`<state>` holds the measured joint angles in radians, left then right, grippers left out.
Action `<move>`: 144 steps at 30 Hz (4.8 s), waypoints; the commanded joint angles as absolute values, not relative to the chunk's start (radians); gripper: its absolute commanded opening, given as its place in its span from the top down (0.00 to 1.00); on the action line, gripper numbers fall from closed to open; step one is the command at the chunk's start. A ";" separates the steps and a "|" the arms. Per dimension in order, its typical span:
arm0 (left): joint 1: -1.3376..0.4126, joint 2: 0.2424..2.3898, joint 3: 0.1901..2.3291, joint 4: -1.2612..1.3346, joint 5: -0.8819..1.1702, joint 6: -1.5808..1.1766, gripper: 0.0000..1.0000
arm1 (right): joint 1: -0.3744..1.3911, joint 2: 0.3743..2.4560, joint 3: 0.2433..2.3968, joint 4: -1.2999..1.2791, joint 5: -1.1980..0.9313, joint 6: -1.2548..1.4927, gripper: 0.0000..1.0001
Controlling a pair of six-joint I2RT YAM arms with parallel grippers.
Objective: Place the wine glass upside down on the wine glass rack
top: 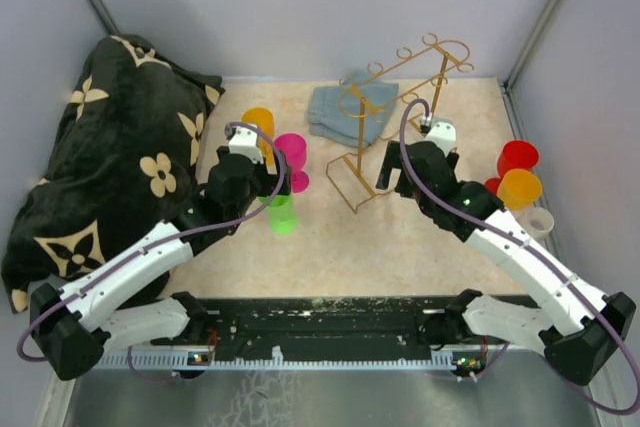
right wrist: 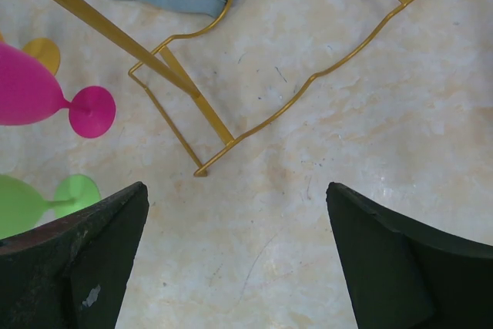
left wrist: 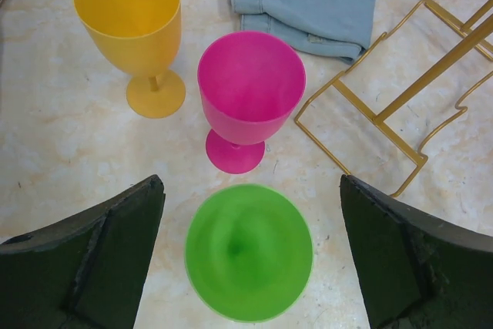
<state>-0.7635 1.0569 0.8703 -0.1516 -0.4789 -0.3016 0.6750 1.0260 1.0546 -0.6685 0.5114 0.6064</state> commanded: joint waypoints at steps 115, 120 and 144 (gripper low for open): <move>-0.746 1.124 0.939 -0.206 -0.308 -0.300 0.00 | -0.165 1.632 1.480 -0.735 0.483 0.448 1.00; -0.745 1.138 0.968 -0.221 -0.316 -0.288 0.00 | -0.161 1.546 1.480 -0.687 0.475 0.430 1.00; -0.744 1.258 1.272 -0.346 -0.346 -0.189 0.00 | -0.011 1.234 1.573 -0.165 0.539 0.252 1.00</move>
<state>-0.7502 1.2453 1.2140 -0.3172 -0.3317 -0.2096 -0.0212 1.3216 1.5208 -0.3370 0.5385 0.2813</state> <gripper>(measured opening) 0.998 0.014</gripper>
